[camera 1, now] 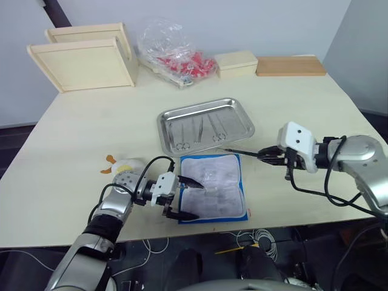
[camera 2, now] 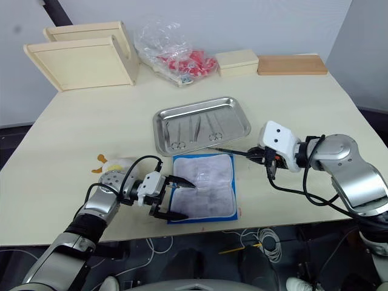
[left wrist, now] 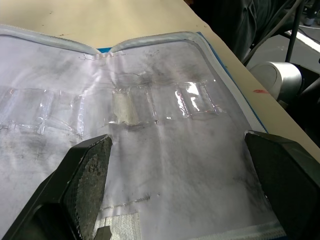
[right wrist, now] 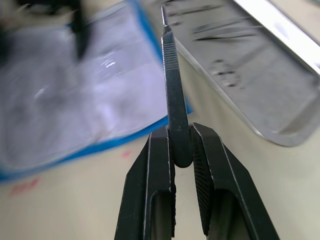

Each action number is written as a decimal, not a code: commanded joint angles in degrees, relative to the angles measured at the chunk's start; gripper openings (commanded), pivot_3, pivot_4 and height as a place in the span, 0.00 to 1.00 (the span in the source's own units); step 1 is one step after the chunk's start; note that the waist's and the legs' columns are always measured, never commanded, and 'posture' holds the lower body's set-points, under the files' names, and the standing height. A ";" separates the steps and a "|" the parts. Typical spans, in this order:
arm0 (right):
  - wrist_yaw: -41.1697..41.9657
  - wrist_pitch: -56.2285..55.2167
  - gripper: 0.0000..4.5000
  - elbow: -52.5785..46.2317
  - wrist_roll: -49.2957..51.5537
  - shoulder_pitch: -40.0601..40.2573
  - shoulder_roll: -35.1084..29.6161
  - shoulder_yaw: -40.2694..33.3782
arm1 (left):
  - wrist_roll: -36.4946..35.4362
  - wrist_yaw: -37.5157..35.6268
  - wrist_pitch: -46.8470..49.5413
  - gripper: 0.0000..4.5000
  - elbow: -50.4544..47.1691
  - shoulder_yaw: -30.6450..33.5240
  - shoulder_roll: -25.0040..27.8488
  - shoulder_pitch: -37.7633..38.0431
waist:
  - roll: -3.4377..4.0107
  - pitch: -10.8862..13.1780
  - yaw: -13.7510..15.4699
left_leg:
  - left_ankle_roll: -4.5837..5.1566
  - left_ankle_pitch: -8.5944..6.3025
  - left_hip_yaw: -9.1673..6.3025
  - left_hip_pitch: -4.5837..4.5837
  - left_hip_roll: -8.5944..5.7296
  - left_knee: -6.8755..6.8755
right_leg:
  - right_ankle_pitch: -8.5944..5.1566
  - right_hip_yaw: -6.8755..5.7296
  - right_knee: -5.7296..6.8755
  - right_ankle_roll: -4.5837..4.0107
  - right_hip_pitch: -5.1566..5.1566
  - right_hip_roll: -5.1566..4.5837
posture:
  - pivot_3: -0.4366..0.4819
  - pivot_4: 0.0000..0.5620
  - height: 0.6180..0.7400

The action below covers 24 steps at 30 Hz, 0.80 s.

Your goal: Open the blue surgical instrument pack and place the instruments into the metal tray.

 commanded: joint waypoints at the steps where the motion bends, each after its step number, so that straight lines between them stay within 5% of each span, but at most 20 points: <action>1: -5.77 2.65 0.02 0.51 -0.69 -2.88 2.85 -0.98 | 5.91 -0.75 0.75 1.00 4.19 -3.78 0.56 3.03 | 0.00 0.00 0.10 | 0.00 0.00 0.00 -0.01 0.00 0.00 | 0.00 0.00 0.00 0.00 0.00 0.00 | 0.48 0.27 1.00; 24: -32.73 1.50 0.02 38.62 -10.30 -23.90 29.12 -0.65 | 5.70 0.07 1.88 1.00 2.41 -3.37 0.92 3.66 | 0.06 0.00 -0.35 | 0.02 -0.01 -0.02 -0.04 0.00 -0.03 | 0.08 0.00 0.03 -0.11 -0.01 0.01 | 0.48 0.27 1.00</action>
